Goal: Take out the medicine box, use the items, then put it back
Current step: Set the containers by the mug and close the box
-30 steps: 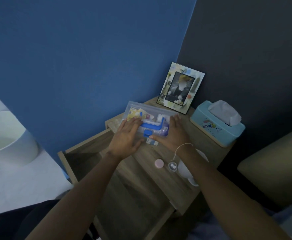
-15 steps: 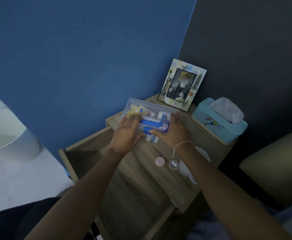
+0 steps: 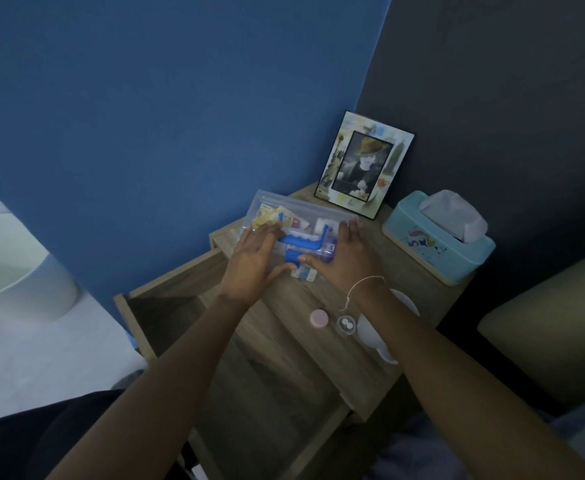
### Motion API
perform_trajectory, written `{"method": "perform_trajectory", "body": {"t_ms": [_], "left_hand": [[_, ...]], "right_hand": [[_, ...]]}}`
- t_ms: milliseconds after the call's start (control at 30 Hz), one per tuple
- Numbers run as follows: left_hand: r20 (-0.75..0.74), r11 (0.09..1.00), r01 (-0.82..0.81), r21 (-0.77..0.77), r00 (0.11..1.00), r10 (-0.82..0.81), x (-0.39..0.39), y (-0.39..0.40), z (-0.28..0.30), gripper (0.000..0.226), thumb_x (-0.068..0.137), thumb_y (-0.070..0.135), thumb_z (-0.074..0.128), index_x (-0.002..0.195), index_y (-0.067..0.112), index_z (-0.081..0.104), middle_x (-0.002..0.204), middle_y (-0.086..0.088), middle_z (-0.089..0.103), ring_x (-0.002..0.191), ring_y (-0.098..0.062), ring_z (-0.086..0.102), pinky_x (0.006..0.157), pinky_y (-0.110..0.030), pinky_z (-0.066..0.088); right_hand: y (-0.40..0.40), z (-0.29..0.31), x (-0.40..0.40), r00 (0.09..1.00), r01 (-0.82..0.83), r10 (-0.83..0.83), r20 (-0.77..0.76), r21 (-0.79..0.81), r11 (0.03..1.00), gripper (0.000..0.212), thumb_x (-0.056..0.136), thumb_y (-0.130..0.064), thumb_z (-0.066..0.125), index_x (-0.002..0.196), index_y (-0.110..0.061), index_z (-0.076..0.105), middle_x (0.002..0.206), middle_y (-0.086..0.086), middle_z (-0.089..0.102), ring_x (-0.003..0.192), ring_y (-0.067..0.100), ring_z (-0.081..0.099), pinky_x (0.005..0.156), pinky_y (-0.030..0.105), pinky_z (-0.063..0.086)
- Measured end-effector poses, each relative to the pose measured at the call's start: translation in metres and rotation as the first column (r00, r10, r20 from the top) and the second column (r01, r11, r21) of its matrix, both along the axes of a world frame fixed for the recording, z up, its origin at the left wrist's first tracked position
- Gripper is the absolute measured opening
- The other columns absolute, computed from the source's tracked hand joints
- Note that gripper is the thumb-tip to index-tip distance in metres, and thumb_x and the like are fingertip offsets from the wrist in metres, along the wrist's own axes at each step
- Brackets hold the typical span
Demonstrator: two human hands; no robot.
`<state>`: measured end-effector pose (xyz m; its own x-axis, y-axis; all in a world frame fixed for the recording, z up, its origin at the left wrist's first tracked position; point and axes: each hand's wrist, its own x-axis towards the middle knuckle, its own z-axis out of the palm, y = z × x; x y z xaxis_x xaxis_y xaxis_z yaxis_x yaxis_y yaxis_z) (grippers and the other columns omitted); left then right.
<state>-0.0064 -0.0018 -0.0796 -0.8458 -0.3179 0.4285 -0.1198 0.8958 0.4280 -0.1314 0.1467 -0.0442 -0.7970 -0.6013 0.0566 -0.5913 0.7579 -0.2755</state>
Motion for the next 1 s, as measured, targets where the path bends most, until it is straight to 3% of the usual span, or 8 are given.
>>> {"method": "perform_trajectory", "body": {"t_ms": [133, 233, 467, 600, 700, 833, 1000], "left_hand": [[0.01, 1.0, -0.005, -0.028, 1.0, 0.005, -0.001, 0.001, 0.001, 0.057, 0.081, 0.039, 0.068, 0.128, 0.012, 0.05, 0.14, -0.01, 0.051, 0.134, -0.025, 0.042, 0.117, -0.038, 0.015], [0.058, 0.99, -0.008, -0.142, 0.998, 0.016, -0.002, 0.003, -0.002, 0.063, 0.077, 0.033, 0.073, 0.131, 0.009, 0.05, 0.14, -0.012, 0.05, 0.134, -0.027, 0.043, 0.116, -0.041, 0.014], [0.102, 0.959, -0.075, -0.273, 0.989, 0.106, -0.007, 0.006, -0.002, 0.058, 0.077, 0.018, 0.073, 0.13, 0.01, 0.051, 0.136, -0.011, 0.054, 0.13, -0.027, 0.047, 0.115, -0.045, 0.024], [0.046, 0.937, -0.097, -0.336, 0.992, 0.119, -0.009, 0.003, 0.002, 0.053, 0.073, 0.027, 0.075, 0.121, 0.012, 0.058, 0.125, -0.009, 0.061, 0.116, -0.027, 0.058, 0.104, -0.044, 0.04], [0.022, 0.934, -0.077, -0.348, 0.996, 0.09, -0.009, -0.001, 0.003, 0.057, 0.07, 0.033, 0.076, 0.119, 0.011, 0.059, 0.12, -0.009, 0.063, 0.11, -0.028, 0.061, 0.1, -0.043, 0.043], [0.011, 0.938, -0.052, -0.342, 0.998, 0.06, -0.007, -0.002, -0.003, 0.062, 0.074, 0.033, 0.075, 0.127, 0.007, 0.054, 0.129, -0.013, 0.059, 0.119, -0.03, 0.057, 0.104, -0.046, 0.04], [0.113, 0.941, -0.063, -0.331, 0.988, 0.105, 0.004, -0.009, -0.005, 0.074, 0.084, 0.043, 0.063, 0.143, 0.007, 0.037, 0.149, -0.016, 0.038, 0.139, -0.036, 0.034, 0.114, -0.054, 0.023]], "right_hand": [[-0.001, -0.003, -0.002, 1.0, 0.008, -0.008, 0.015, 0.008, 1.0, 0.114, 0.07, -0.074, 0.058, 0.149, -0.004, 0.014, 0.159, 0.018, 0.008, 0.147, 0.032, 0.01, 0.114, 0.045, 0.027], [-0.003, -0.004, -0.002, 1.0, 0.019, -0.019, 0.006, 0.021, 1.0, 0.115, 0.068, -0.075, 0.06, 0.148, -0.005, 0.014, 0.159, 0.018, 0.009, 0.147, 0.033, 0.008, 0.115, 0.046, 0.025], [-0.005, -0.01, -0.005, 0.999, 0.029, -0.028, -0.033, 0.043, 0.999, 0.119, 0.065, -0.08, 0.056, 0.148, -0.005, 0.014, 0.158, 0.02, 0.011, 0.146, 0.034, 0.011, 0.112, 0.047, 0.029], [-0.003, -0.012, -0.007, 0.999, 0.025, -0.024, -0.033, 0.028, 0.999, 0.118, 0.065, -0.079, 0.058, 0.147, -0.007, 0.014, 0.159, 0.019, 0.011, 0.146, 0.033, 0.011, 0.109, 0.047, 0.032], [-0.003, -0.013, -0.007, 0.999, 0.02, -0.019, -0.037, 0.01, 1.0, 0.116, 0.064, -0.077, 0.06, 0.146, -0.007, 0.016, 0.159, 0.019, 0.013, 0.146, 0.034, 0.014, 0.107, 0.049, 0.036], [-0.002, -0.013, -0.006, 1.0, 0.023, -0.023, -0.015, 0.006, 1.0, 0.116, 0.065, -0.076, 0.061, 0.147, -0.008, 0.015, 0.159, 0.017, 0.01, 0.147, 0.033, 0.011, 0.108, 0.049, 0.035], [0.0, -0.012, -0.008, 1.0, 0.004, -0.003, 0.021, -0.027, 1.0, 0.116, 0.066, -0.074, 0.062, 0.148, -0.007, 0.013, 0.16, 0.015, 0.005, 0.148, 0.03, 0.006, 0.111, 0.046, 0.03]]}}
